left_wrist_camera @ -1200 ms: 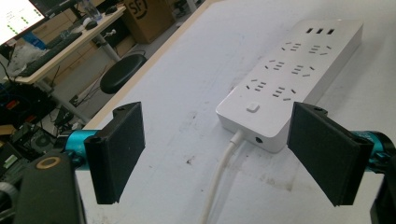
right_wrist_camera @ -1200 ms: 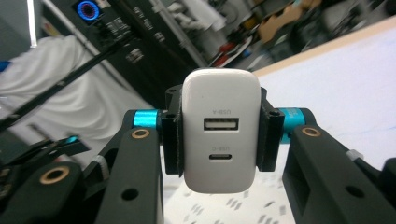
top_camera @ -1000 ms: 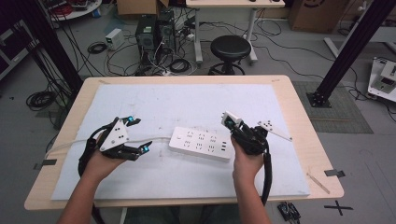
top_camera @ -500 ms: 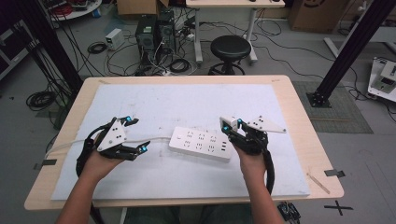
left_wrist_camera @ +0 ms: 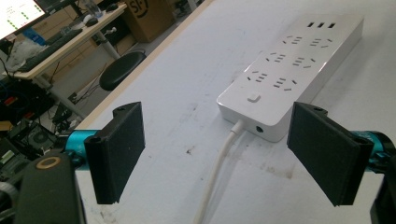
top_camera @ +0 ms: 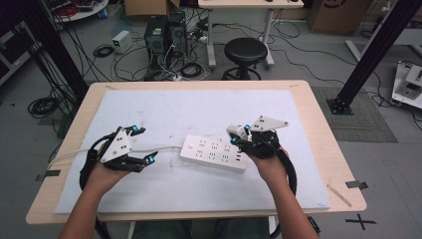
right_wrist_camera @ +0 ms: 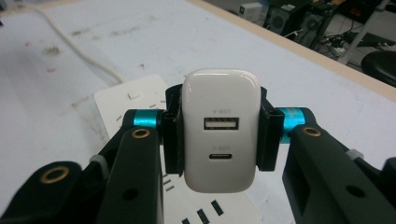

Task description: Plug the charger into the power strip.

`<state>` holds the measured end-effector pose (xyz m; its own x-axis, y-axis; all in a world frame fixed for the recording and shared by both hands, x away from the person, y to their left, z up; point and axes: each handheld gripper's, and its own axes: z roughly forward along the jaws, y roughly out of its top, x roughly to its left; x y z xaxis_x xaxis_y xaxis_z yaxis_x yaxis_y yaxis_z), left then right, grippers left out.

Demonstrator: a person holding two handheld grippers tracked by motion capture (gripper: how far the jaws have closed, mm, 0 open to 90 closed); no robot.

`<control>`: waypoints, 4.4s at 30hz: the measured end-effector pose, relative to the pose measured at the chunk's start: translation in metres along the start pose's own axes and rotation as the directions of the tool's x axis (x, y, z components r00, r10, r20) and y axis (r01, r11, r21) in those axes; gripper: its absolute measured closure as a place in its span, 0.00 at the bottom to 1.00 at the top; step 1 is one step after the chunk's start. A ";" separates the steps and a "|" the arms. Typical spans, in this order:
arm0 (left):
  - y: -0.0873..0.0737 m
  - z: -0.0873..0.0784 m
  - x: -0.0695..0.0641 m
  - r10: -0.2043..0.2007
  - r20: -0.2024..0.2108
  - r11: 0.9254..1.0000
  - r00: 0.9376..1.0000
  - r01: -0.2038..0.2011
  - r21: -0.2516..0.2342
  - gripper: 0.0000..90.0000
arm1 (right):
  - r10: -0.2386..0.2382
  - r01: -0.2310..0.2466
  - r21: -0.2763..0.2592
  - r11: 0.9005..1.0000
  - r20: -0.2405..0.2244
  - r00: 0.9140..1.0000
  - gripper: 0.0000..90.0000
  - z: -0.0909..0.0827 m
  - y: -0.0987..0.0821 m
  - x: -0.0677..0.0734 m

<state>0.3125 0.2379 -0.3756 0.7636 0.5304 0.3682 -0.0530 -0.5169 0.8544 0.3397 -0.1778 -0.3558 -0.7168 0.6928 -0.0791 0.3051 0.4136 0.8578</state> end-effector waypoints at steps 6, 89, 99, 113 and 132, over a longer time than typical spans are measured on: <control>-0.004 -0.001 0.001 -0.013 -0.004 1.000 1.000 0.013 -0.007 0.21 | -0.108 0.111 0.100 0.989 -0.031 0.994 0.70 0.007 0.009 -0.002; -0.024 -0.010 0.006 -0.062 -0.017 0.998 0.998 0.061 -0.019 0.21 | -0.320 0.574 0.586 0.572 -0.485 0.814 0.70 0.092 0.060 -0.005; -0.021 -0.009 0.005 -0.047 -0.022 0.999 0.999 0.047 -0.021 0.21 | -0.273 0.536 0.636 0.555 -0.470 0.839 0.71 0.105 0.052 -0.001; -0.020 -0.010 0.003 -0.055 -0.024 0.998 0.998 0.054 -0.036 0.21 | -0.269 0.531 0.653 0.540 -0.464 0.844 0.71 0.108 0.051 0.000; -0.017 -0.015 0.011 -0.051 -0.020 0.998 0.998 0.051 -0.038 0.21 | -0.233 0.351 0.410 0.842 -0.311 0.921 0.39 0.046 0.063 -0.016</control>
<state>0.3122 0.2620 -0.3804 0.7526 0.5693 0.3309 -0.0385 -0.4637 0.8852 0.3990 -0.1358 -0.3238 -0.9266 0.3583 -0.1143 0.2623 0.8335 0.4863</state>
